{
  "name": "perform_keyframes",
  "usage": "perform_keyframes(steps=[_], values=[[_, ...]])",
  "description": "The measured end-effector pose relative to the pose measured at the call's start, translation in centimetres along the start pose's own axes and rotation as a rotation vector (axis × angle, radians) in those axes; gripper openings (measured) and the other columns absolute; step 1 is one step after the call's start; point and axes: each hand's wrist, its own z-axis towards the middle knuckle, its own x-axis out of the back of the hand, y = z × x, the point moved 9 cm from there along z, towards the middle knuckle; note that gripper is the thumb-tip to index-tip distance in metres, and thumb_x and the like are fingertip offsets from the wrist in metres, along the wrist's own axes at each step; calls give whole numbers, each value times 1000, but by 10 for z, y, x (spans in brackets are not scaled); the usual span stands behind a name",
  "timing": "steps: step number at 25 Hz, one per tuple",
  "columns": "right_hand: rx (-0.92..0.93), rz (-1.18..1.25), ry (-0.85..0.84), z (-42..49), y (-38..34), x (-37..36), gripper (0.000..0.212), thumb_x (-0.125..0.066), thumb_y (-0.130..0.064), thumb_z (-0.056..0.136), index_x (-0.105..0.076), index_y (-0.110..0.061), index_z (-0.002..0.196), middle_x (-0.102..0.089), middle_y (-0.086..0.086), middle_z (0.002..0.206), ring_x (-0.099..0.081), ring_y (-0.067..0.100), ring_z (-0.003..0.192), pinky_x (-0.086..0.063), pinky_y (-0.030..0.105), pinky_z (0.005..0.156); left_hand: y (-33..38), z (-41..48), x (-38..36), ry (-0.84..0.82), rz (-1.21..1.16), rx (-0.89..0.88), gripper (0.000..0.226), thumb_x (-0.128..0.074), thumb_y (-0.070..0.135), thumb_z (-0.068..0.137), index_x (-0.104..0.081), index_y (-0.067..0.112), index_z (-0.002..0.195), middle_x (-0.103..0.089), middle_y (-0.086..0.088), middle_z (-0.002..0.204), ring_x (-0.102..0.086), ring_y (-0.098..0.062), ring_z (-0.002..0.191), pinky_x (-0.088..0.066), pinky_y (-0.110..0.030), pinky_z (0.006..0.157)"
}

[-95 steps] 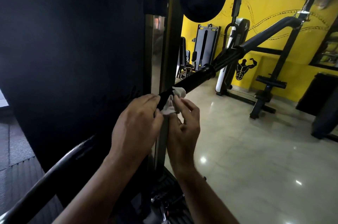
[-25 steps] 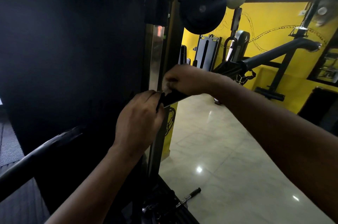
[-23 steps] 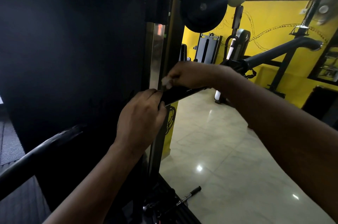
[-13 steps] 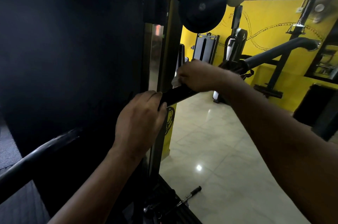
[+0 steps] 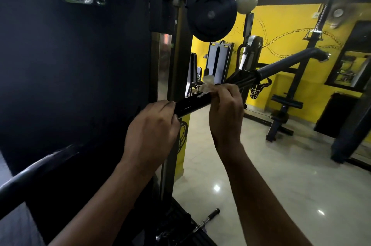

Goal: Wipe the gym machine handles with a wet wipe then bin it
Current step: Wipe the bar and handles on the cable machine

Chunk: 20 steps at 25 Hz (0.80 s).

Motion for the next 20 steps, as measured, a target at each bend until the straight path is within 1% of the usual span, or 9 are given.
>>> perform_keyframes(steps=[4,5,8,10,12,14,16,17,20], values=[[93,30,-25,-13,-9,-10,22,-50,-15,95,-64,-4,108,-58,15,110,-54,12,97,-44,10,80,-2,0,1,-4,-5,0,29,-56,20,95,-64,9,120,-68,-5,112,-63,-16,100,-49,-25,84],[-13,129,-4,-17,3,-12,19,-53,-15,95,-63,-8,110,-59,11,111,-55,8,97,-49,13,83,-4,-1,2,5,-9,0,28,-57,19,94,-65,9,119,-68,-5,111,-63,-17,99,-51,-26,84],[-760,679,9,-55,45,-38,11,-65,-29,92,-61,-26,102,-67,-2,107,-66,9,94,-58,35,86,-3,-3,2,21,-4,-20,28,-59,17,94,-64,7,120,-68,-7,112,-64,-18,100,-53,-28,85],[-1216,1115,16,-76,44,-66,7,-65,-24,93,-65,-18,96,-71,6,93,-70,15,82,-60,35,75,-2,-3,1,25,12,-46,29,-60,17,93,-64,6,120,-68,-9,114,-65,-19,102,-53,-29,87],[-1494,1536,28,-78,23,-83,10,-55,-12,98,-64,-7,100,-67,13,86,-67,20,74,-59,29,64,-2,-3,-1,18,36,-64,30,-59,18,94,-63,6,122,-68,-9,116,-64,-19,105,-51,-28,90],[-1536,1684,-1,-70,10,-82,17,-51,-11,99,-65,-3,97,-68,14,81,-69,22,70,-60,31,63,-3,-3,-2,20,57,-72,31,-57,20,95,-63,7,123,-67,-7,119,-63,-18,107,-49,-27,94],[-1522,1743,-3,-68,4,-79,23,-49,-12,100,-65,-1,89,-68,14,76,-69,22,65,-57,29,48,-3,-4,0,37,68,-83,30,-58,19,95,-64,6,121,-68,-8,117,-64,-19,106,-48,-27,93],[-1511,1714,35,-68,7,-75,21,-49,-12,101,-64,-1,92,-69,14,77,-69,22,64,-55,27,44,-2,-5,0,42,83,-95,30,-59,18,94,-65,5,120,-69,-9,116,-65,-19,105,-48,-27,93],[-1460,1586,205,-67,25,-59,18,-54,-6,96,-65,-4,110,-73,11,79,-72,17,61,-53,23,45,2,-9,-2,43,119,-124,31,-60,18,93,-64,5,121,-69,-10,116,-66,-20,105,-48,-28,93]])
